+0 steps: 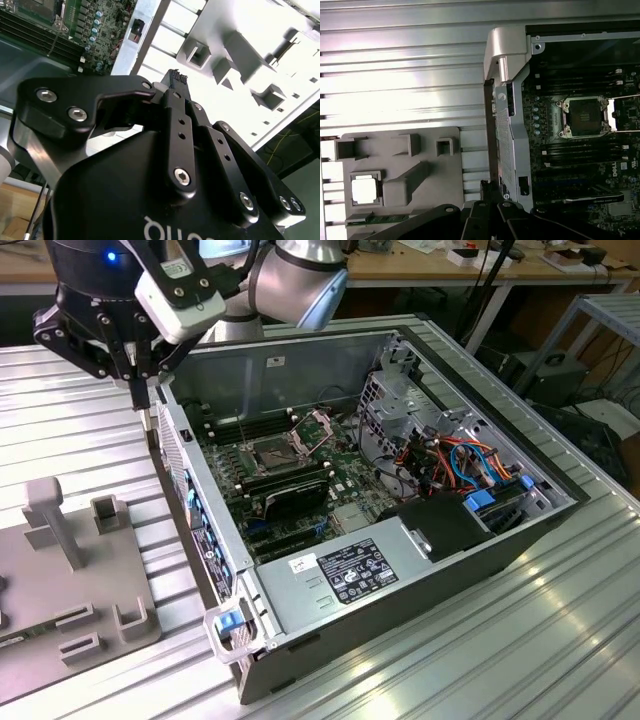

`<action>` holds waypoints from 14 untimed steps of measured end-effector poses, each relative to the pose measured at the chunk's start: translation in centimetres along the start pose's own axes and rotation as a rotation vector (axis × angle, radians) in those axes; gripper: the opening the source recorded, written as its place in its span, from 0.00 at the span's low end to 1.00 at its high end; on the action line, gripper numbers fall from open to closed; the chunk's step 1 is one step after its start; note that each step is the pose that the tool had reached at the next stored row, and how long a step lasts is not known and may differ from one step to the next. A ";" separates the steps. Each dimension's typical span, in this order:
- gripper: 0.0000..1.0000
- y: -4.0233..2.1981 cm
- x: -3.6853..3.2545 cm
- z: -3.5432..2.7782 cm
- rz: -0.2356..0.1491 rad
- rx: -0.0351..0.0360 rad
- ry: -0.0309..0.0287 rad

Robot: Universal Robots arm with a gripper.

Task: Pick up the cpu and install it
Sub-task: 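Reach for the cpu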

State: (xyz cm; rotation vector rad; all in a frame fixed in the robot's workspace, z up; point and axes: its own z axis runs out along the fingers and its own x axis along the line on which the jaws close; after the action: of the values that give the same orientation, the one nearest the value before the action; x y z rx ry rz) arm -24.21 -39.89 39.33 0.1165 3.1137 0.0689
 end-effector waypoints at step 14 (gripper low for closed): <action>0.11 -0.16 2.19 -0.06 0.000 0.0000 0.0000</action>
State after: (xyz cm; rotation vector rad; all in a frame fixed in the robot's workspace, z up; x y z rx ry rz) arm -26.40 -39.89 39.33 0.1165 3.1136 0.0689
